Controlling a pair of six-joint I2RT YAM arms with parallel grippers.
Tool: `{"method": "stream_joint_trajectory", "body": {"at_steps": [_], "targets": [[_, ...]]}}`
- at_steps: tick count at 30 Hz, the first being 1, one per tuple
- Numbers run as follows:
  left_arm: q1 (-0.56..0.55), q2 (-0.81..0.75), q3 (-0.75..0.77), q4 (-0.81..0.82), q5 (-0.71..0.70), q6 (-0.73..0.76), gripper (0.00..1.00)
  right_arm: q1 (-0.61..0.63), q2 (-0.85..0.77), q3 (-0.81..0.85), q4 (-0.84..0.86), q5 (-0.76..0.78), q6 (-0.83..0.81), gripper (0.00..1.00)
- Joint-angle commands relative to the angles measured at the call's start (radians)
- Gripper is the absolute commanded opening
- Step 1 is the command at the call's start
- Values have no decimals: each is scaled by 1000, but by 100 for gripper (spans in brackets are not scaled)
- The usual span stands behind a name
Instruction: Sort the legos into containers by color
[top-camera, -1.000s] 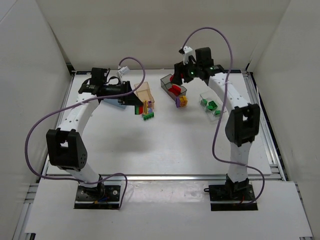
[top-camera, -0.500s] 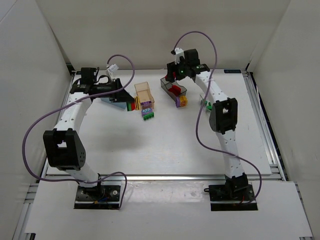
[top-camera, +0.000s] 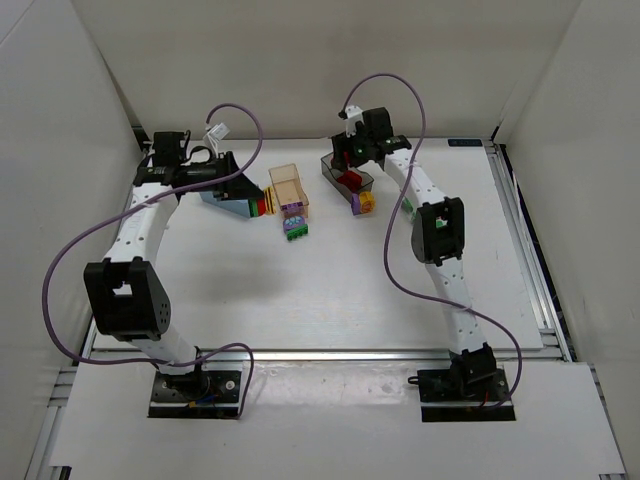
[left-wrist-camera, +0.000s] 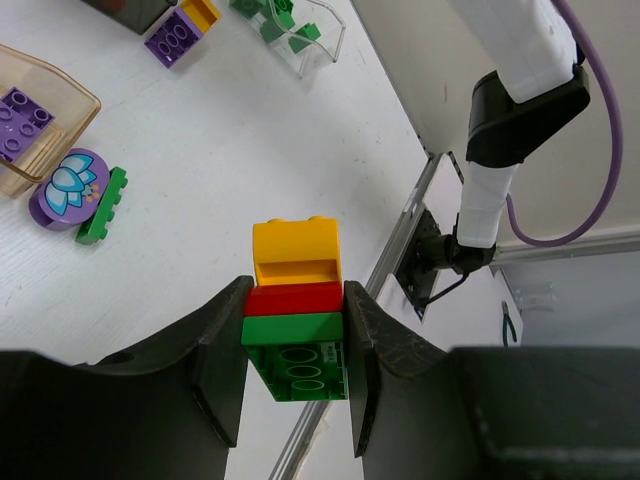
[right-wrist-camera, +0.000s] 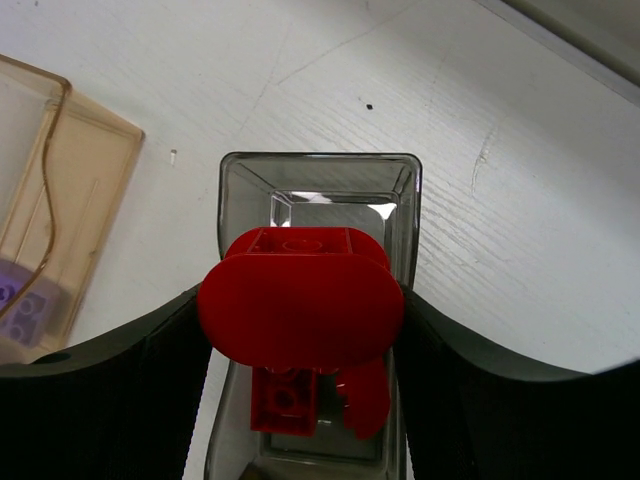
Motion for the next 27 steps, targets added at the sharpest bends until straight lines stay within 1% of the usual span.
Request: {"method": "stream_joint_trajectory", "body": {"at_steps": [1, 3, 4, 6, 8, 9, 12, 15, 16, 17, 18, 19, 20, 21, 22, 23, 24, 25, 26, 27], "targets": [[4, -14, 39, 2, 32, -3, 10, 0, 26, 65, 55, 20, -11, 51], [4, -9, 38, 4, 33, -1, 10, 2, 32, 72, 58, 34, -10, 63], [4, -6, 40, 4, 33, -1, 10, 0, 34, 74, 59, 36, -8, 72], [4, 0, 45, 4, 35, -3, 10, 0, 31, 74, 58, 33, -16, 76], [2, 5, 46, 2, 37, -3, 10, 0, 14, 66, 59, 8, -20, 81], [4, 9, 46, 4, 43, -3, 10, 0, -6, 55, 61, -1, -22, 86], [2, 15, 51, 5, 53, -7, 10, 2, -52, 6, 67, -42, -28, 88], [-4, 18, 61, 8, 55, -3, 10, 2, -141, -46, 37, -101, -49, 88], [-5, 18, 63, 8, 55, 2, 10, -1, -173, -67, 30, -154, -51, 88], [-13, 15, 62, 8, 49, 3, 10, -4, -261, -99, 26, -186, -48, 88], [-12, 12, 58, 8, 49, 8, 10, -18, -312, -174, 27, -226, -40, 86], [-12, 9, 57, 8, 49, 17, 10, -27, -360, -202, 27, -318, -25, 86], [-12, 8, 55, 8, 40, 22, 10, -34, -441, -224, 20, -370, 2, 85], [-12, 8, 46, 8, 40, 36, 10, -56, -472, -245, -12, -474, 22, 85], [-48, 9, 43, 8, 37, 42, 10, -64, -493, -244, -36, -522, 50, 85], [-56, 11, 42, 8, 41, 45, 10, -70, -527, -245, -49, -582, 103, 85], [-65, 14, 39, 8, 52, 51, 10, -79, -535, -248, -62, -733, 157, 85], [-70, 18, 40, 8, 69, 62, 10, -87, -535, -248, -60, -795, 212, 84], [-71, 34, 42, 14, 111, 65, 10, -90, -532, -256, -53, -855, 333, 84], [-73, 44, 48, 17, 137, 65, 10, -89, -534, -274, -19, -965, 401, 84]]}}
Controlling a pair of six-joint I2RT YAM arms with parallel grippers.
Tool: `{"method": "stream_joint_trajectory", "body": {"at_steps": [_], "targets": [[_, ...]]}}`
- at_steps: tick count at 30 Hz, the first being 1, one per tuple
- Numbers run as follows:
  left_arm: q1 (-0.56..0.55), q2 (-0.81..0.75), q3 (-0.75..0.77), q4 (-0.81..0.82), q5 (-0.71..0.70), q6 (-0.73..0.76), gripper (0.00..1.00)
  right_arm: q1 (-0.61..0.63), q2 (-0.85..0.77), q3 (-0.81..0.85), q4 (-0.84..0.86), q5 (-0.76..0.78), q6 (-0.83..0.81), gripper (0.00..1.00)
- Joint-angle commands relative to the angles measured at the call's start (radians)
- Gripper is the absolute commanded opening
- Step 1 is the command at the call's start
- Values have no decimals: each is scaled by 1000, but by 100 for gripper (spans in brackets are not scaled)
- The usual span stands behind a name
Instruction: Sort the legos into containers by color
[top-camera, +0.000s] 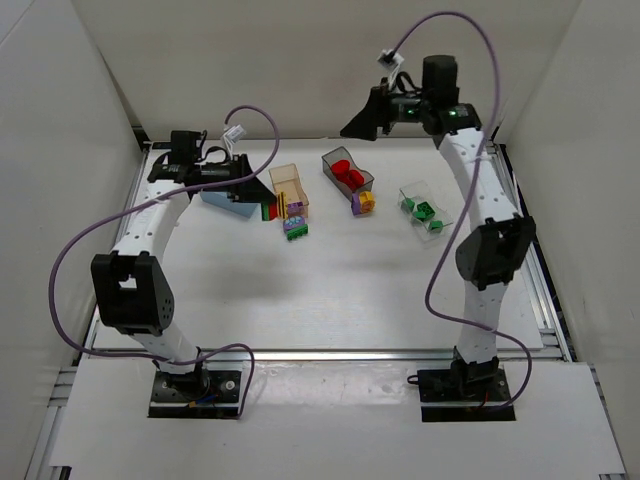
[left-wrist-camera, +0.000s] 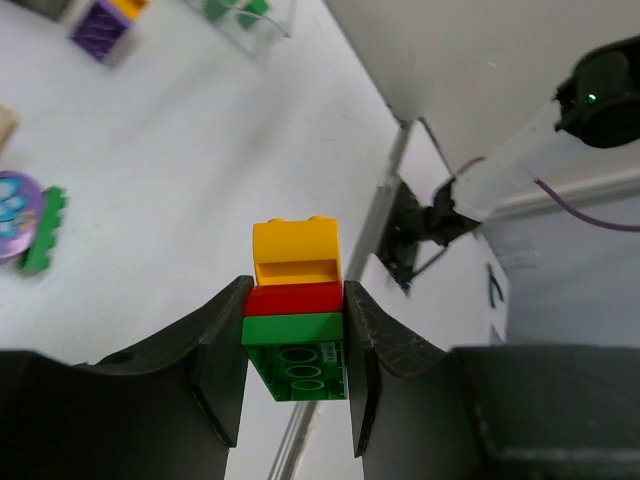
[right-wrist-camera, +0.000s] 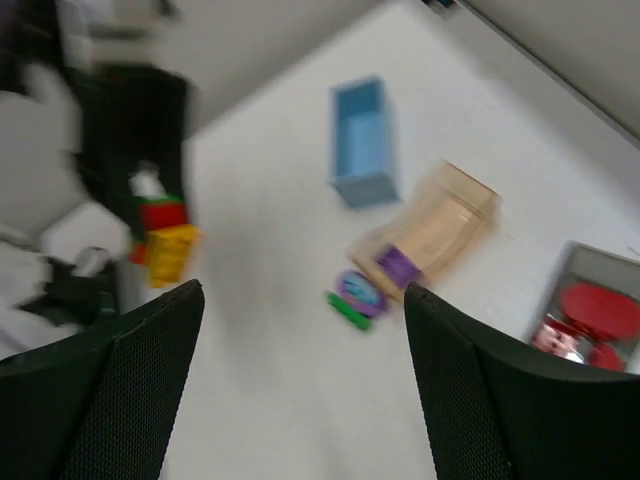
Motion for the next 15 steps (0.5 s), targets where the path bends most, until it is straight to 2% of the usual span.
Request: {"method": "stream_joint_trajectory", "body": {"at_steps": [1, 3, 6, 15], "targets": [[-16, 19, 34, 17, 172, 32, 10, -1, -25, -97, 113, -377, 301, 83], [-19, 54, 63, 17, 252, 27, 11, 11, -52, -177, 227, -418, 418, 84], [-27, 82, 97, 17, 353, 26, 11, 51, -44, -205, 224, -464, 435, 84], [-58, 107, 188, 17, 376, 36, 10, 158, 15, -168, 270, -477, 477, 86]]}}
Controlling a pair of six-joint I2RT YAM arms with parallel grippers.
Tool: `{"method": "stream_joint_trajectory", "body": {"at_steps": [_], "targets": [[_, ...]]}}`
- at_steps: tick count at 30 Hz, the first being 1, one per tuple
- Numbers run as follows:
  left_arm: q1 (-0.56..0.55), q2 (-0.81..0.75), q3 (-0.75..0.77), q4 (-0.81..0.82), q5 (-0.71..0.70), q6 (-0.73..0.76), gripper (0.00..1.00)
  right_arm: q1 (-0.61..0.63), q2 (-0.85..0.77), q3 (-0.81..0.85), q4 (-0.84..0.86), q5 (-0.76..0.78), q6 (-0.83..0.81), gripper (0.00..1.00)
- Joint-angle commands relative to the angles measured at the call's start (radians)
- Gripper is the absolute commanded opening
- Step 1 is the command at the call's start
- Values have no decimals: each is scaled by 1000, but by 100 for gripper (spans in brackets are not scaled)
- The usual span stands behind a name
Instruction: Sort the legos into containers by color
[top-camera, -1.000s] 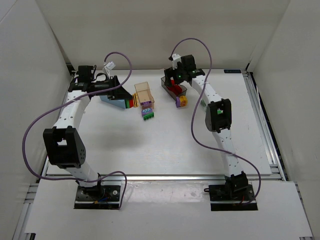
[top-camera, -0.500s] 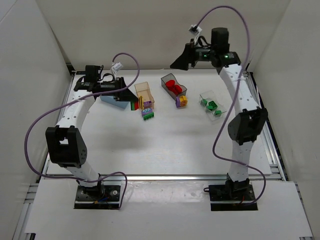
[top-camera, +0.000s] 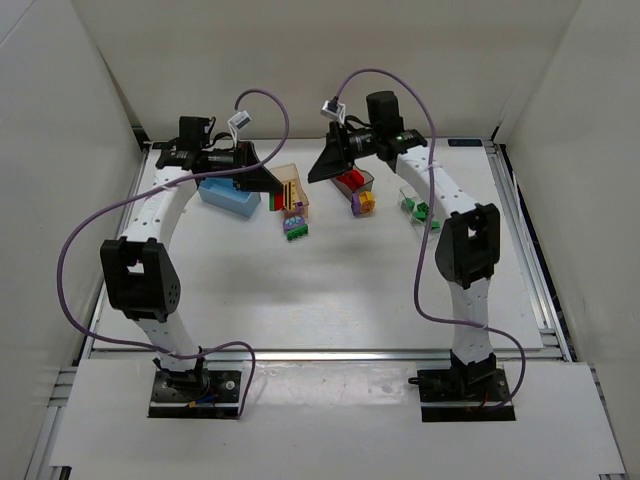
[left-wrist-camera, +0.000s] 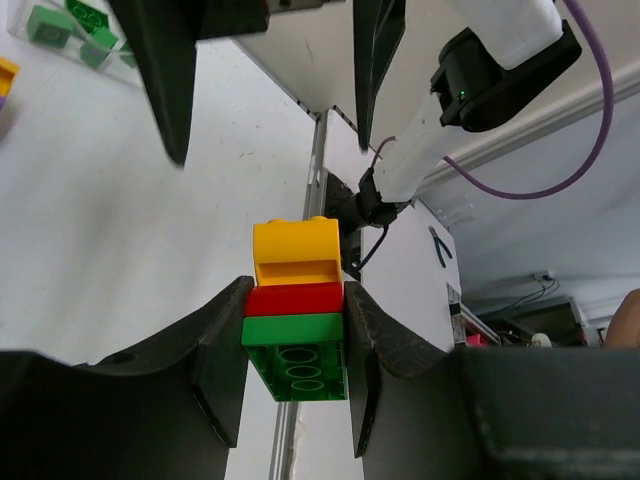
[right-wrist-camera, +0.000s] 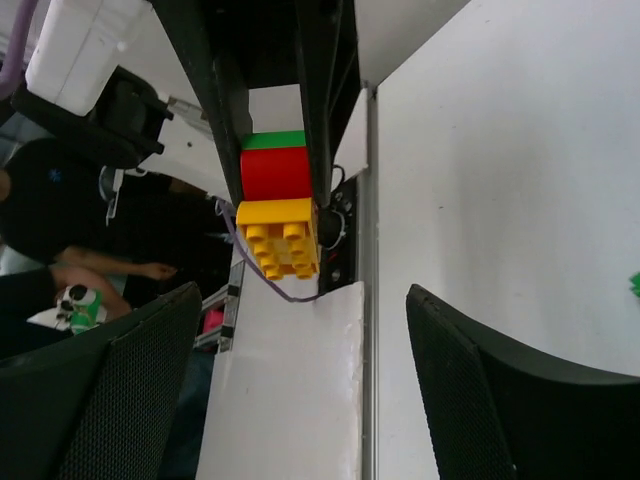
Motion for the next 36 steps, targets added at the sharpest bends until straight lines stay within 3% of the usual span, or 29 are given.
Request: {"method": "stream_joint_trajectory", "body": {"at_steps": [1, 13, 20, 22, 26, 31, 36], "targets": [[-12, -3, 49, 16, 111, 19, 10, 26, -16, 44, 66, -52, 40, 86], [-12, 26, 77, 12, 105, 29, 10, 121, 28, 107, 100, -64, 66, 83], [-12, 43, 104, 12, 102, 33, 10, 149, 28, 84, 66, -73, 36, 71], [-12, 45, 110, 12, 99, 33, 10, 149, 28, 79, 63, -75, 36, 66], [-11, 48, 112, 14, 99, 33, 10, 152, 36, 90, 54, -69, 25, 48], [-12, 49, 115, 12, 94, 34, 10, 164, 42, 87, 20, -73, -7, 40], [-12, 43, 104, 12, 89, 36, 10, 159, 42, 87, 20, -72, -16, 10]]}}
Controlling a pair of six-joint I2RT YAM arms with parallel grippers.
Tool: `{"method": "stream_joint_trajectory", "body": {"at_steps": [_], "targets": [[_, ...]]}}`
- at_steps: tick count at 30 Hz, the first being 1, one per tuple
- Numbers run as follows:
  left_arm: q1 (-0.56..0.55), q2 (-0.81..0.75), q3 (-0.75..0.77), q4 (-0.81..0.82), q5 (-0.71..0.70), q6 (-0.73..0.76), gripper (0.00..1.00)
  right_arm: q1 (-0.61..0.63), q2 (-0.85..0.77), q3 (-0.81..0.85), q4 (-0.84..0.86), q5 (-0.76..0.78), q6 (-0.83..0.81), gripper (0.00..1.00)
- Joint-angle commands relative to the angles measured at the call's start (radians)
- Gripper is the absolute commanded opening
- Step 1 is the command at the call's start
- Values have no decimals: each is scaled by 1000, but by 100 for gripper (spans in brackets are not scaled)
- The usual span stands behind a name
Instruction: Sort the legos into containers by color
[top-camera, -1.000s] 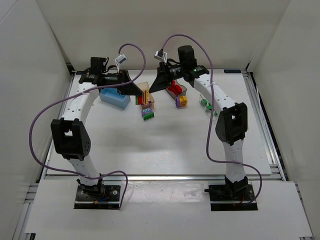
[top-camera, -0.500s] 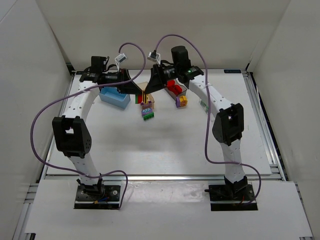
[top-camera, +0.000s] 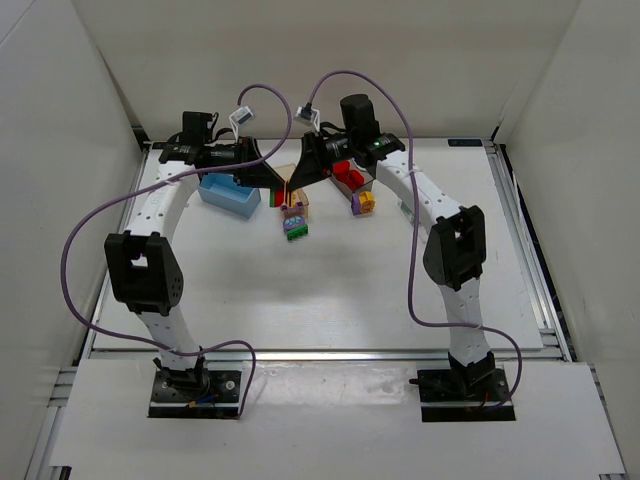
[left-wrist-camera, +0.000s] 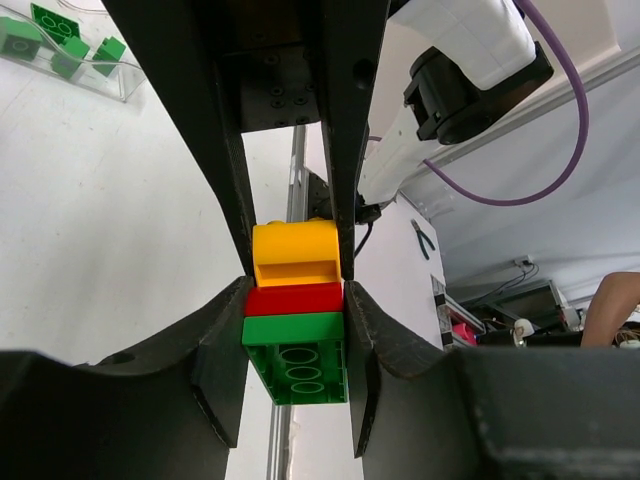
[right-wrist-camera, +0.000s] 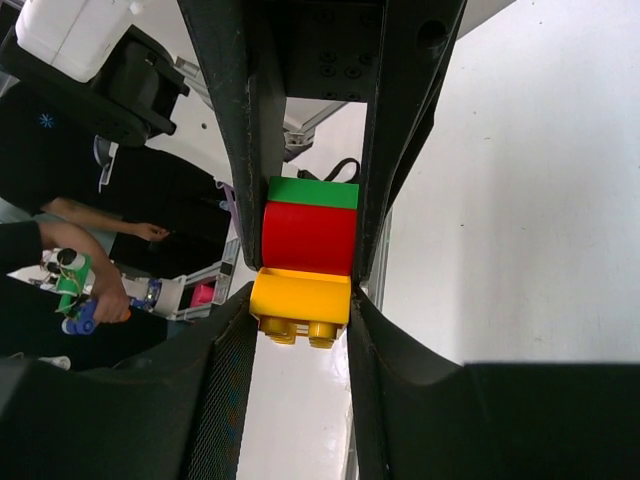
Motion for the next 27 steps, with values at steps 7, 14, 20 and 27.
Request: {"method": "stream_joint_trajectory", "body": {"at_steps": [7, 14, 20, 27], "targets": [[16, -76, -100, 36, 20, 41, 10, -45, -50, 26, -140, -19, -140, 0], [54, -150, -233, 33, 17, 71, 10, -162, -97, 0, -213, -8, -210, 0], [79, -202, -278, 34, 1, 72, 10, -177, -50, 61, -250, 52, -265, 0], [129, -291, -315, 33, -56, 80, 10, -119, 97, 233, -269, 329, -350, 0]]}}
